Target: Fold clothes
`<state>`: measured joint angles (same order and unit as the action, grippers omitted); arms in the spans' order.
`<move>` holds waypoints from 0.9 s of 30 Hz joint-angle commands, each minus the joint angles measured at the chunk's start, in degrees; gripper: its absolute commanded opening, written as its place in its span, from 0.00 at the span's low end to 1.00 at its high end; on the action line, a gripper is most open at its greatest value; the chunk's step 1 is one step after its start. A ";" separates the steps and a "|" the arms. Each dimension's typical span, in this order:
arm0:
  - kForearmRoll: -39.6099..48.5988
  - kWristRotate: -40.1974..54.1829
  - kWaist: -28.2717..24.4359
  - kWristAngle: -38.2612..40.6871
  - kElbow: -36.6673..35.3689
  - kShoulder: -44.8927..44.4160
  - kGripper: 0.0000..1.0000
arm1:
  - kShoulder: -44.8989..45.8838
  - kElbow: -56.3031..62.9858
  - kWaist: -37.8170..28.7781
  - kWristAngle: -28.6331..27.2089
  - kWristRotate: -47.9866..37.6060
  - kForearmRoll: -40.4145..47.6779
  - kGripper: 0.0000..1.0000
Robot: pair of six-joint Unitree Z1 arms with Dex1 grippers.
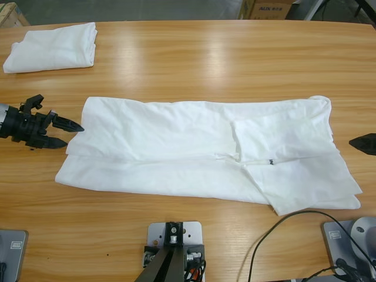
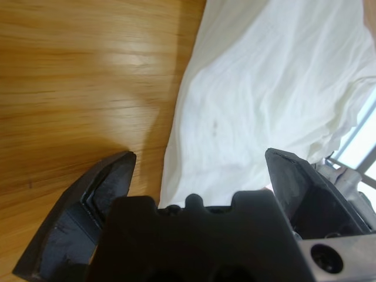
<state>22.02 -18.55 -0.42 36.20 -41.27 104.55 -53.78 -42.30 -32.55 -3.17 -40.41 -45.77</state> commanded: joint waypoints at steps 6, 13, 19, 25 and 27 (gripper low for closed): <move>10.71 8.04 2.07 3.21 -5.55 15.97 0.91 | 1.06 0.56 -0.50 -1.05 -0.90 -0.64 1.00; 14.63 13.30 -0.86 6.55 -7.72 19.77 0.92 | 1.49 0.98 -0.50 -1.06 -0.90 -0.09 1.00; 15.16 12.50 1.03 3.70 -7.77 19.50 0.93 | 2.96 1.03 -0.50 -1.31 -0.90 -0.02 1.00; 14.84 12.86 4.34 3.17 -9.07 20.96 0.69 | 2.93 1.49 -0.50 -1.31 -0.90 0.24 1.00; 14.57 13.26 4.59 3.31 -8.95 20.91 0.65 | 3.07 1.44 -0.50 -1.31 -0.90 0.31 1.00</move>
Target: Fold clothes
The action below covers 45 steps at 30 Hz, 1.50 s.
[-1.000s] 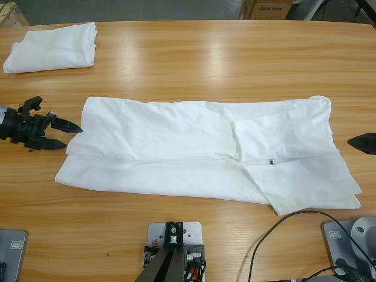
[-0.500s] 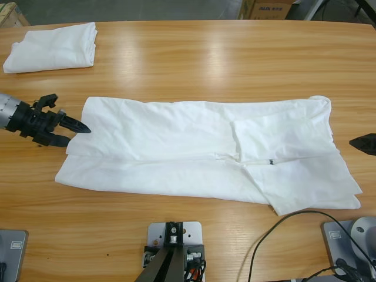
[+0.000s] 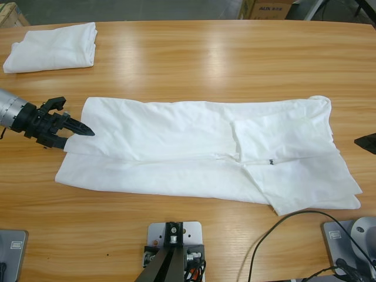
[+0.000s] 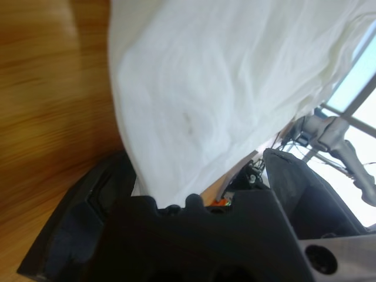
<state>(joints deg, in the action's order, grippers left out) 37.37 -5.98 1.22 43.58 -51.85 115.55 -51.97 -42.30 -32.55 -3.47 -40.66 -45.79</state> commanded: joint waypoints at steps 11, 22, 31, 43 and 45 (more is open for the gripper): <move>-2.13 3.10 6.06 -1.22 1.57 7.35 0.33 | 1.52 1.52 -0.50 -1.01 -0.65 0.35 1.00; -3.04 3.96 5.46 -5.89 2.79 -0.54 0.00 | 1.36 2.65 -0.50 -1.01 -0.65 1.54 1.00; 2.88 -3.49 3.65 -19.73 -0.36 -10.35 0.00 | 2.15 3.45 -0.50 -1.01 -0.65 2.41 1.00; 25.05 1.54 -4.81 -26.74 -16.52 -9.24 0.00 | 2.80 4.37 -0.50 -1.10 -0.65 3.34 1.00; 26.97 2.06 -5.42 -27.32 -17.66 -9.52 0.00 | 2.77 4.51 -0.50 -1.10 -0.65 3.60 1.00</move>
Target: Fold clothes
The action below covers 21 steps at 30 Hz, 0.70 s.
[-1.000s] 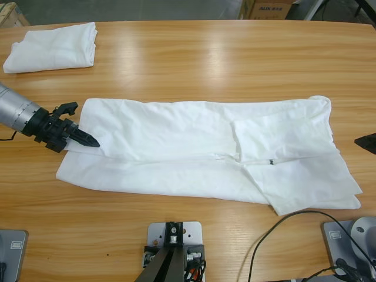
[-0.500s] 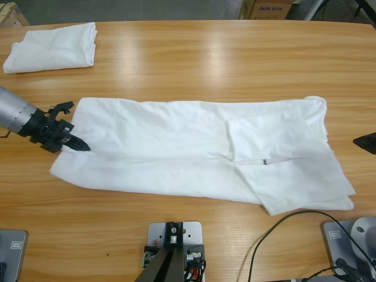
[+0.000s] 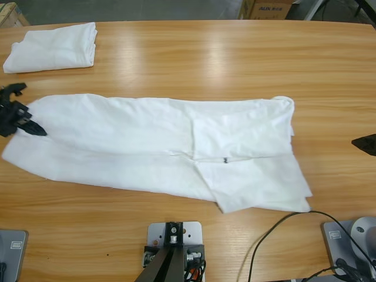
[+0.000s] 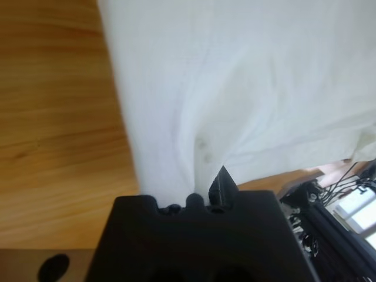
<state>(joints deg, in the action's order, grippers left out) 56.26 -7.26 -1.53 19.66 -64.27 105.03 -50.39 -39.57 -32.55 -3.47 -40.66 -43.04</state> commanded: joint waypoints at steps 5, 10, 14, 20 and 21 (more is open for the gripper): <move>10.66 4.08 -2.26 -3.18 -6.43 -0.18 0.00 | -0.11 1.95 -0.50 -1.01 -0.65 1.38 1.00; 12.94 -0.58 10.92 -0.72 -11.70 -2.64 0.00 | -0.76 1.86 -0.50 -0.92 -0.65 1.38 1.00; 19.17 -4.52 21.15 -0.43 -26.12 -0.04 0.00 | -1.71 1.77 -0.50 -0.84 -0.56 1.60 1.00; 26.62 -6.86 31.17 0.50 -44.66 8.54 0.00 | -2.64 1.62 -0.50 -0.92 -0.47 1.93 1.00; 27.76 -7.21 32.84 0.74 -47.81 10.42 0.00 | -2.75 1.65 -0.48 -0.92 -0.47 2.05 1.00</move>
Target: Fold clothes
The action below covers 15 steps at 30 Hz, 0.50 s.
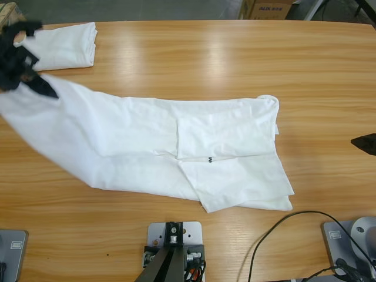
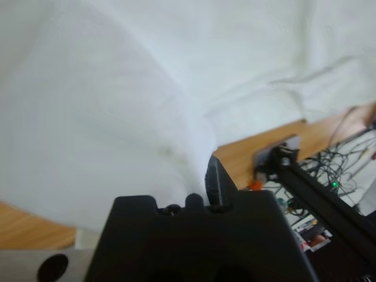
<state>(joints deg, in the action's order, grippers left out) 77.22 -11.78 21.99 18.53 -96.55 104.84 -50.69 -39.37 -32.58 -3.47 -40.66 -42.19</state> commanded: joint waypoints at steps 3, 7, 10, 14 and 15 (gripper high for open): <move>11.30 -3.75 14.29 2.62 -26.65 17.15 0.00 | -2.41 1.49 -0.43 -0.84 -0.47 1.42 1.00; 16.84 -5.35 19.14 3.65 -40.75 25.02 0.00 | -2.08 1.58 -0.45 -0.82 -0.47 1.69 1.00; 17.73 -6.57 21.45 6.17 -48.27 29.17 0.00 | -1.87 1.84 -0.46 -0.75 -0.47 1.88 1.00; 17.72 -6.78 25.86 8.87 -53.25 31.95 0.00 | -2.06 2.02 -0.45 -0.84 -0.47 2.41 1.00; 17.77 -6.69 26.63 9.31 -53.90 32.23 0.00 | -2.24 2.02 -0.46 -0.84 -0.47 2.46 1.00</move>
<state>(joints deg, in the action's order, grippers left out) 86.39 -17.75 43.66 24.12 -144.70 130.12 -51.96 -39.32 -32.62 -3.47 -40.66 -40.67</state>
